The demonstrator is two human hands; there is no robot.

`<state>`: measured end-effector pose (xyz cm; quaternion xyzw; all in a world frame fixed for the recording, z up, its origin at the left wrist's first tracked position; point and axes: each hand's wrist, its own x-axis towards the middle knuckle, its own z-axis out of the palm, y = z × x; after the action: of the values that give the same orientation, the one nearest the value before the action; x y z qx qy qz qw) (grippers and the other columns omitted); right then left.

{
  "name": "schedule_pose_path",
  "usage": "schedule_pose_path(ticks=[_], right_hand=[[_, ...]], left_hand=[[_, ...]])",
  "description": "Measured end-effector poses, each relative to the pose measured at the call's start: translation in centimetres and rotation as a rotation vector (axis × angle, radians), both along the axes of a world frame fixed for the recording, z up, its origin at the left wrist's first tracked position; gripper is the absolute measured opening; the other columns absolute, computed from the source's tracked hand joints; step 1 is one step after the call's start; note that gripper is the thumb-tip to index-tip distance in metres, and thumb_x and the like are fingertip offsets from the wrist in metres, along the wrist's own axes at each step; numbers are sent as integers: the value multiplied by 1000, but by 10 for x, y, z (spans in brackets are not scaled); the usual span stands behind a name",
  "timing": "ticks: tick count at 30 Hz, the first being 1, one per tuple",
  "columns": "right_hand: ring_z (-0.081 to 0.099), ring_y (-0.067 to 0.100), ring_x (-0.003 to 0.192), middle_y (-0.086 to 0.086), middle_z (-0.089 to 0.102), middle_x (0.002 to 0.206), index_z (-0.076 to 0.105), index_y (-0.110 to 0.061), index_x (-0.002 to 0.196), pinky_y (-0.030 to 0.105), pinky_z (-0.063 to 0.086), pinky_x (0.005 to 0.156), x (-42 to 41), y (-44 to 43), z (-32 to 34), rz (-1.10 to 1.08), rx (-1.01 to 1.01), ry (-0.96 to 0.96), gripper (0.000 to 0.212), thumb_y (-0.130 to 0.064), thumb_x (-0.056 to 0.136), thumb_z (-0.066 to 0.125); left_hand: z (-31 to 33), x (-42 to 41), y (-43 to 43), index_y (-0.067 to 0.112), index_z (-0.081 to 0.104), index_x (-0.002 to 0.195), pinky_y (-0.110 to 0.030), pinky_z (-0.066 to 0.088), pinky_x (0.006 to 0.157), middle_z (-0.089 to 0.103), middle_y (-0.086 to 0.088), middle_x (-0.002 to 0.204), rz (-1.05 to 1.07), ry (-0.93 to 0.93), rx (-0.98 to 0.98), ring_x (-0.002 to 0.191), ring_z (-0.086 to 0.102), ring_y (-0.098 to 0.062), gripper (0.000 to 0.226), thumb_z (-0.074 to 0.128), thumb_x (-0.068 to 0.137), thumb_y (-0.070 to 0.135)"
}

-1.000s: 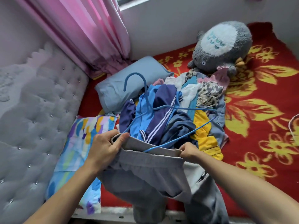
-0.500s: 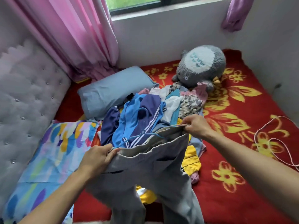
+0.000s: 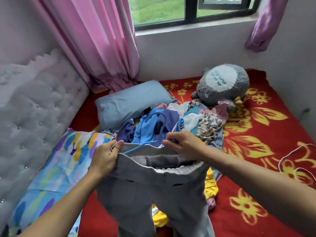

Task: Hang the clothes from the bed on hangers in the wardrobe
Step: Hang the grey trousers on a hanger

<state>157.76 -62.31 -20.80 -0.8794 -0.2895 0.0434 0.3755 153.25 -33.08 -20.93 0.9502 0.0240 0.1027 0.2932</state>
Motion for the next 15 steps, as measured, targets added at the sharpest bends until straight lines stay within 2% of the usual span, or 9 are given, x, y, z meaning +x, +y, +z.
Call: schedule_pose_path(ticks=[2, 5, 6, 8, 10, 11, 13, 15], right_hand=[[39, 3, 48, -13, 41, 50, 42, -30, 65, 23, 31, 50, -5, 4, 6, 25, 81, -27, 34, -44, 94, 53], [30, 3, 50, -11, 33, 51, 45, -12, 60, 24, 26, 49, -9, 13, 14, 57, 278, 73, 42, -32, 94, 59], [30, 3, 50, -9, 34, 52, 48, -8, 59, 23, 26, 49, -8, 17, 20, 50, 317, 90, 42, -28, 94, 61], [31, 2, 47, -9, 37, 49, 56, -1, 62, 19, 26, 49, -3, 18, 33, 10, 362, 140, 39, -23, 94, 62], [35, 1, 43, -13, 41, 43, 60, 3, 63, 12, 26, 48, 4, 13, 47, -35, 386, 163, 37, -17, 94, 62], [38, 1, 41, -15, 43, 41, 61, 1, 61, 9, 27, 47, 5, 10, 53, -44, 402, 163, 35, -14, 94, 62], [38, 0, 39, -16, 45, 39, 60, -7, 57, 8, 28, 46, 7, 6, 60, -45, 419, 171, 36, -10, 93, 62], [37, 1, 41, -13, 46, 41, 63, 1, 61, 12, 30, 46, 8, 5, 67, -53, 435, 180, 34, -12, 92, 64]], left_hand=[[10, 7, 11, 9, 39, 55, -25, 29, 50, 37, -4, 52, 130, 49, -38, 57, 38, -21, 50, 54, 97, 32], [22, 19, 20, 7, 52, 60, -17, 31, 51, 48, -11, 60, 181, 152, -98, 60, 43, -15, 44, 52, 98, 29], [25, 20, 18, 6, 59, 67, -17, 35, 57, 56, -11, 66, 156, 161, -93, 65, 50, -16, 42, 51, 98, 33], [29, 15, 9, 15, 65, 83, -30, 40, 72, 62, -5, 80, 48, 157, -23, 82, 57, -20, 42, 45, 95, 51], [32, 5, -2, 30, 64, 90, -33, 39, 77, 58, 5, 88, -90, 98, 98, 88, 53, -14, 47, 35, 85, 67], [34, 3, -6, 32, 65, 92, -33, 40, 76, 56, 8, 88, -128, 54, 137, 86, 51, -10, 51, 33, 81, 71], [40, 2, -10, 31, 60, 78, -33, 38, 68, 51, 9, 79, -161, -29, 139, 74, 49, -6, 46, 35, 79, 69], [44, 5, -9, 35, 45, 64, -33, 36, 60, 46, 7, 68, -159, -100, 111, 62, 46, -7, 34, 39, 81, 63]])
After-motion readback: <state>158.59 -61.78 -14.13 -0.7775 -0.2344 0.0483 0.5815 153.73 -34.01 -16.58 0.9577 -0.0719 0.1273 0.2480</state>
